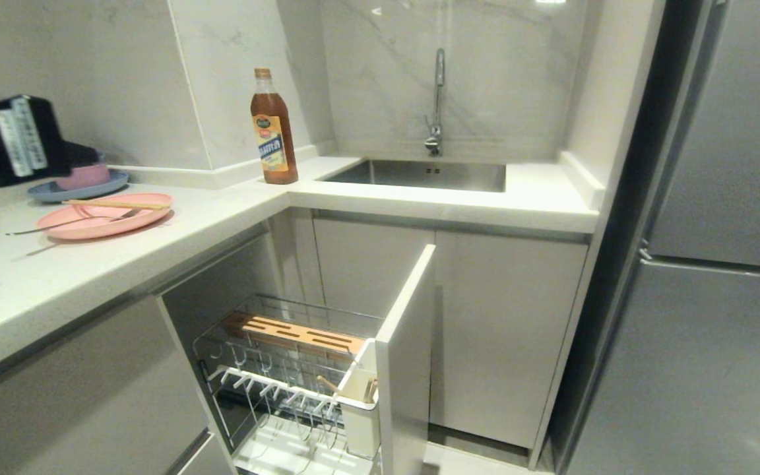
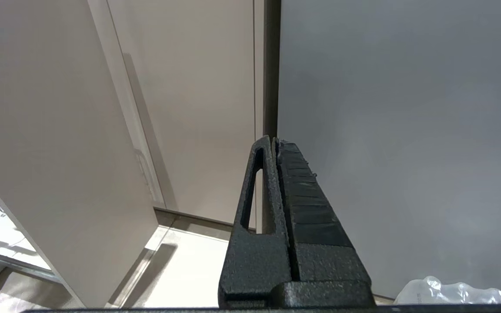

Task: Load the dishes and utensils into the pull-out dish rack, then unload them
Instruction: Pick up the chopsticks and place it in the cupboard

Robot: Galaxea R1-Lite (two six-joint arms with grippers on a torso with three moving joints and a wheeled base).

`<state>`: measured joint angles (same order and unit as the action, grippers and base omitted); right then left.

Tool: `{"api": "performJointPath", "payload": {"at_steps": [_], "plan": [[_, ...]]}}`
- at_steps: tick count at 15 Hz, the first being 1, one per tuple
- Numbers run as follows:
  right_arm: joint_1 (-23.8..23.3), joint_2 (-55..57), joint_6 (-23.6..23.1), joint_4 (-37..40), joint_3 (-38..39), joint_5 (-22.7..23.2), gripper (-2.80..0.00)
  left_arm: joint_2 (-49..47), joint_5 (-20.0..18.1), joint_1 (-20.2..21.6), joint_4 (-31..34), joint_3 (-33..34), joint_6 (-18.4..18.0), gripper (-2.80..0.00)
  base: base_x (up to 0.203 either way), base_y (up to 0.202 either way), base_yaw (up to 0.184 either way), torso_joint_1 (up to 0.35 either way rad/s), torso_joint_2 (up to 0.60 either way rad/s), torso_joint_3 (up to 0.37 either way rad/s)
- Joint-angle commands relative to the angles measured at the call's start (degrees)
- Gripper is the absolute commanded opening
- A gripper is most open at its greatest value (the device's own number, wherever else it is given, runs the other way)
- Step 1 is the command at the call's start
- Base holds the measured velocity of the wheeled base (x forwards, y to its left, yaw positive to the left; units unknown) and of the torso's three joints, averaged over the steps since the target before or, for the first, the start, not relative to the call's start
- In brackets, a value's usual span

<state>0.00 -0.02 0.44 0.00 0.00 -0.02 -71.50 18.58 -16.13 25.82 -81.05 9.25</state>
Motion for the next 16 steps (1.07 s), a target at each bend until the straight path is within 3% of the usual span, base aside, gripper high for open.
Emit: {"api": "performJointPath", "payload": {"at_steps": [1, 5, 10, 14, 16], "plan": [[0.00, 0.02, 0.03, 0.00, 0.00, 0.02, -2.80, 11.95, 0.60, 4.42, 0.15, 1.94, -2.18, -2.80, 0.000, 0.000, 0.000, 0.000, 0.00, 0.000], [0.00, 0.02, 0.00, 0.00, 0.00, 0.02, -2.80, 26.93, 1.08, 9.70, 0.02, 8.70, -5.41, -2.80, 0.000, 0.000, 0.000, 0.000, 0.00, 0.000], [0.00, 0.02, 0.00, 0.00, 0.00, 0.02, -2.80, 46.39, 0.93, 13.85, -0.30, 22.85, -10.43, -2.80, 0.000, 0.000, 0.000, 0.000, 0.00, 0.000], [0.00, 0.02, 0.00, 0.00, 0.00, 0.02, -2.80, 59.39, -5.47, 17.20, -0.51, 36.19, -12.17, -2.80, 0.000, 0.000, 0.000, 0.000, 0.00, 0.000], [0.00, 0.02, 0.00, 0.00, 0.00, -0.06, -2.80, 63.47, -6.94, 17.34, -1.89, 42.66, -13.92, -2.80, 0.000, 0.000, 0.000, 0.000, 0.00, 0.000]]}}
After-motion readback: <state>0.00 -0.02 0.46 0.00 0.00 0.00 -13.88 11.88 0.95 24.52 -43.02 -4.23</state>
